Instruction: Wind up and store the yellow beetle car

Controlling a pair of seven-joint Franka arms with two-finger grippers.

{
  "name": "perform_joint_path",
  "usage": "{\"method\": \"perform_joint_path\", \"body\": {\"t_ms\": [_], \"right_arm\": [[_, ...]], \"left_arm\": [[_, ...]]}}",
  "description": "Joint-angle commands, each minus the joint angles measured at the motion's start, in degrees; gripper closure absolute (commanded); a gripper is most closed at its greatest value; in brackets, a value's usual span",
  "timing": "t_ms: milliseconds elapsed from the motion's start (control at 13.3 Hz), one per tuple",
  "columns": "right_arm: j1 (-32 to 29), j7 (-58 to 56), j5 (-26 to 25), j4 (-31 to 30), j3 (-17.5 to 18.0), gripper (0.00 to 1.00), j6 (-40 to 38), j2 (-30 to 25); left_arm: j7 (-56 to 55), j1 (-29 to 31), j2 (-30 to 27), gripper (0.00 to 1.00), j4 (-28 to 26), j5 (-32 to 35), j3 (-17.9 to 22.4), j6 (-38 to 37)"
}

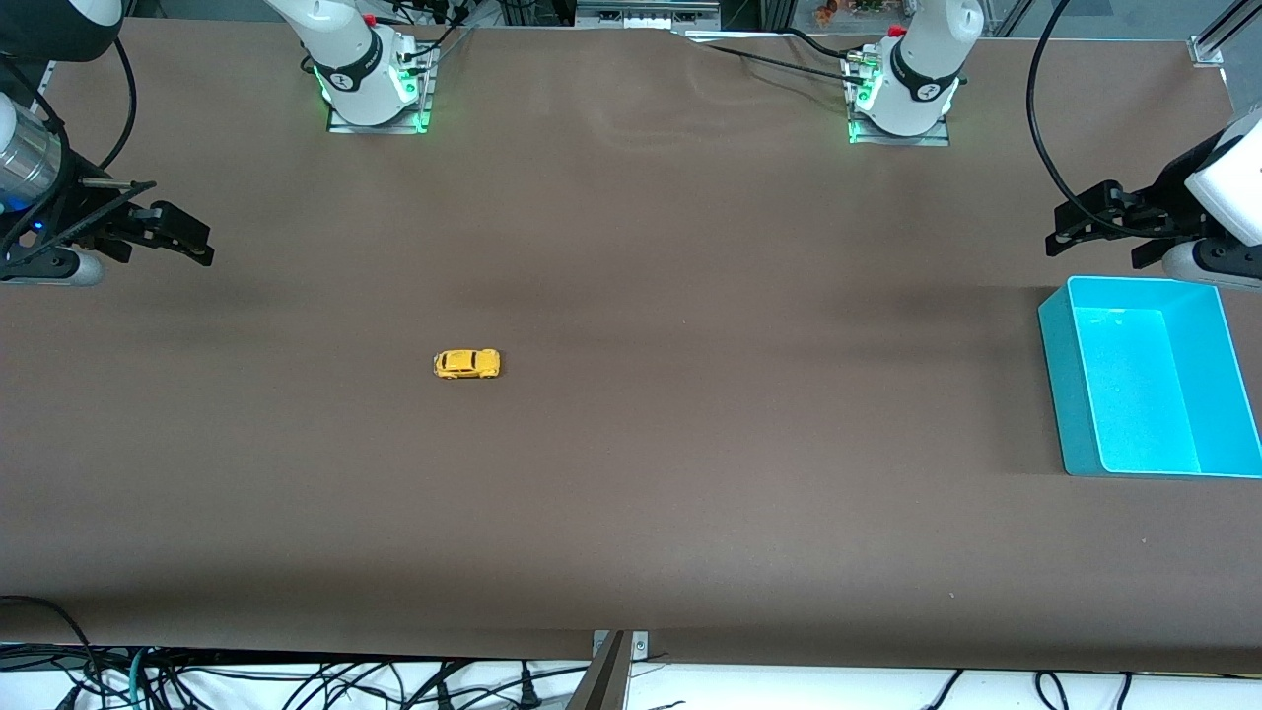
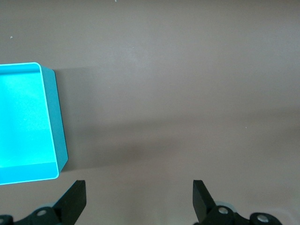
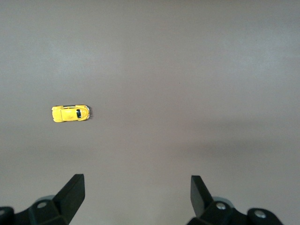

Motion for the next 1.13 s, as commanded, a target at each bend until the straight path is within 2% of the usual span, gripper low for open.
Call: {"method": "perform_joint_path", "body": {"t_ms": [0, 1056], "right_arm": [[0.10, -0.52, 0.74, -1.12, 0.05, 0.00, -0.26, -1.78], [0.19, -1.48, 0.39, -0.16, 0.93, 0.00, -1.40, -1.43]], "left_arm": [[-0.54, -0.12, 0.95, 0.00, 2.05, 0.98, -0.17, -0.48], [-0.54, -0.03, 0.95, 0.00, 2.05, 0.89, -0.17, -0.48]]}}
